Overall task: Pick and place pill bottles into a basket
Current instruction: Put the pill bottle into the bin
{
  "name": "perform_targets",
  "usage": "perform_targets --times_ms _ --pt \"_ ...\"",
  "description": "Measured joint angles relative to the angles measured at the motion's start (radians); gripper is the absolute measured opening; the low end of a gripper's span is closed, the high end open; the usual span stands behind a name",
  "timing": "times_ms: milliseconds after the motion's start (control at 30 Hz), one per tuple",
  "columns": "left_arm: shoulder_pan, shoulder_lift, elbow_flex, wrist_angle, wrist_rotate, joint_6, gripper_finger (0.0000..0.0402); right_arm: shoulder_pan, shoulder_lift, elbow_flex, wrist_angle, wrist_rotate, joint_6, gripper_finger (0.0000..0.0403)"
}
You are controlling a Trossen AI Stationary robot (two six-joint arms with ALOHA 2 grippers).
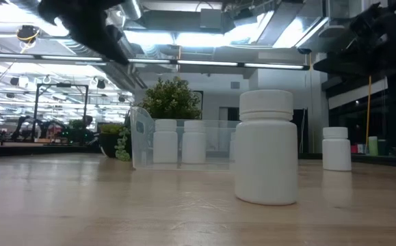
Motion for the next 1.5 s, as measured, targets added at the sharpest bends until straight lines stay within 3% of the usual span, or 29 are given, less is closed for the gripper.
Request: perform_targets --times_ms 267,500,700,800,967,1167,1500 --pt "0.002 -0.123 -0.153 0.166 -0.037 0.031 0.0057 0.000 0.000 0.003 -0.040 -0.169 0.002 0.0004" --pt "0.002 -0.136 -0.176 0.215 -0.134 0.082 0.0055 0.001 0.001 0.043 -0.182 -0.221 0.073 0.0002" --pt "0.003 -0.128 -0.177 0.218 -0.191 0.098 0.0051 0.001 0.055 0.084 -0.183 -0.212 0.159 0.0001" --pt "0.014 -0.128 -0.183 0.239 -0.175 0.080 0.0039 0.001 0.108 0.093 -0.184 -0.212 0.161 0.0001" --pt "0.074 -0.131 -0.292 0.427 -0.048 0.105 0.0006 0.001 0.204 0.139 -0.197 -0.212 0.180 0.0000" --pt "0.152 -0.176 -0.378 0.493 -0.027 0.104 0.0002 0.001 0.285 0.285 -0.358 -0.209 0.201 0.0000" --pt "0.195 -0.466 -0.469 0.433 0.020 0.154 0.0001 0.070 0.330 0.339 -0.432 -0.071 0.213 0.0000"
